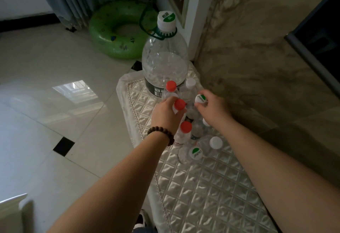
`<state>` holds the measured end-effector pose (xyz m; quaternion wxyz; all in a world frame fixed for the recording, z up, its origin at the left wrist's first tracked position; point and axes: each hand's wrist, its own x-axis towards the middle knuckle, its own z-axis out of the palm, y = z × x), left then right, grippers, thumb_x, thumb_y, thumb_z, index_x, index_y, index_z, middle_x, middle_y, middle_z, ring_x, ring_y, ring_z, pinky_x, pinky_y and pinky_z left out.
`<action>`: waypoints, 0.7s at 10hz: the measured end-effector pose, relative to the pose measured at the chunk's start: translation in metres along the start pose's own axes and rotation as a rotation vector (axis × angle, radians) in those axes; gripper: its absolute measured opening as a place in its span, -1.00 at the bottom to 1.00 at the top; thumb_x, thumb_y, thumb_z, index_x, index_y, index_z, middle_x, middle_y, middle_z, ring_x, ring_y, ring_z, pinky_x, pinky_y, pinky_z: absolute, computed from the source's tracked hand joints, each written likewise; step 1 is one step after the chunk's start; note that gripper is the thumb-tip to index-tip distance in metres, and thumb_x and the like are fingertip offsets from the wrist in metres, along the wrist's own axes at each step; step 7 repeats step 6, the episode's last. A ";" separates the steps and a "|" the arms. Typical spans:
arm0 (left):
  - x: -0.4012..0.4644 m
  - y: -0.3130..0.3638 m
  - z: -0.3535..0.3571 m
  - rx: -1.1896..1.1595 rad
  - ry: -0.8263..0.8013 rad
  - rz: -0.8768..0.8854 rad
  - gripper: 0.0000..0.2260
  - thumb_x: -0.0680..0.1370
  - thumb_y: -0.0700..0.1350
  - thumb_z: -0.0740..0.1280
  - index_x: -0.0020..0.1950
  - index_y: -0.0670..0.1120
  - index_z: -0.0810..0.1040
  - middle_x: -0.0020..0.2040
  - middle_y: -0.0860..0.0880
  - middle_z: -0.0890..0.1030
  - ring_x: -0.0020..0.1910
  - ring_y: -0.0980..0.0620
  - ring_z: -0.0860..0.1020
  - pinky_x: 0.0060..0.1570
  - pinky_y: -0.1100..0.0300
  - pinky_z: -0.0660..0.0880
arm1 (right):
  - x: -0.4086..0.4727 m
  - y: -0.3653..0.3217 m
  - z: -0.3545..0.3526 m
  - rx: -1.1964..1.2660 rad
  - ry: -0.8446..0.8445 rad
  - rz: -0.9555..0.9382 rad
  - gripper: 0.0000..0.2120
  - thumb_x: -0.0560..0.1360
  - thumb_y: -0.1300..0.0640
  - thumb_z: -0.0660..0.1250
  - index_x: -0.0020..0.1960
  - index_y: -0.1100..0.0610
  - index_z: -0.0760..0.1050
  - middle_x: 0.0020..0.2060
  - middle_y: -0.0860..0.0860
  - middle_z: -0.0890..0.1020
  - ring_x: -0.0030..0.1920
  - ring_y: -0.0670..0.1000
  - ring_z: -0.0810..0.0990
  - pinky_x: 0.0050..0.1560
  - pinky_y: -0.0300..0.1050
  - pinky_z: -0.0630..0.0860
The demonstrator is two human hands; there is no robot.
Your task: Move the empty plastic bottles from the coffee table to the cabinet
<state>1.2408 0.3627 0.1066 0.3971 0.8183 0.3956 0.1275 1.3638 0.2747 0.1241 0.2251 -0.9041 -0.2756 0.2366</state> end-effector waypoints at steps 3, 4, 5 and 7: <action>-0.001 -0.005 0.000 -0.014 -0.008 -0.004 -0.72 0.48 -0.02 0.40 0.17 -0.02 0.52 0.06 -0.03 0.58 0.03 -0.04 0.53 -0.01 0.13 0.46 | 0.000 -0.003 0.004 -0.010 -0.020 -0.018 -0.62 0.53 0.02 0.30 0.32 0.01 0.38 0.16 0.13 0.57 0.14 0.14 0.55 0.10 0.16 0.56; -0.002 -0.006 -0.002 -0.006 -0.054 -0.043 -0.56 0.47 0.02 0.41 0.31 -0.02 0.43 0.17 -0.06 0.56 0.13 -0.05 0.52 0.04 0.15 0.42 | -0.003 -0.004 0.003 -0.004 -0.042 -0.014 -0.55 0.52 0.01 0.33 0.38 0.00 0.35 0.21 0.13 0.54 0.21 0.14 0.52 0.16 0.15 0.53; -0.004 -0.008 -0.005 -0.008 -0.068 -0.036 -0.47 0.47 0.07 0.40 0.40 0.01 0.35 0.25 -0.06 0.52 0.20 -0.06 0.48 0.08 0.17 0.38 | -0.008 -0.003 0.000 0.039 -0.047 -0.018 -0.44 0.49 -0.04 0.36 0.44 -0.05 0.27 0.30 0.10 0.50 0.29 0.13 0.47 0.24 0.10 0.48; -0.012 -0.002 -0.017 0.011 -0.073 -0.020 -0.43 0.50 0.13 0.35 0.45 0.02 0.28 0.36 -0.03 0.42 0.31 -0.03 0.40 0.16 0.19 0.32 | -0.023 -0.001 -0.009 0.054 -0.023 -0.043 -0.41 0.51 -0.08 0.32 0.48 -0.05 0.21 0.38 0.06 0.43 0.36 0.10 0.41 0.30 0.06 0.43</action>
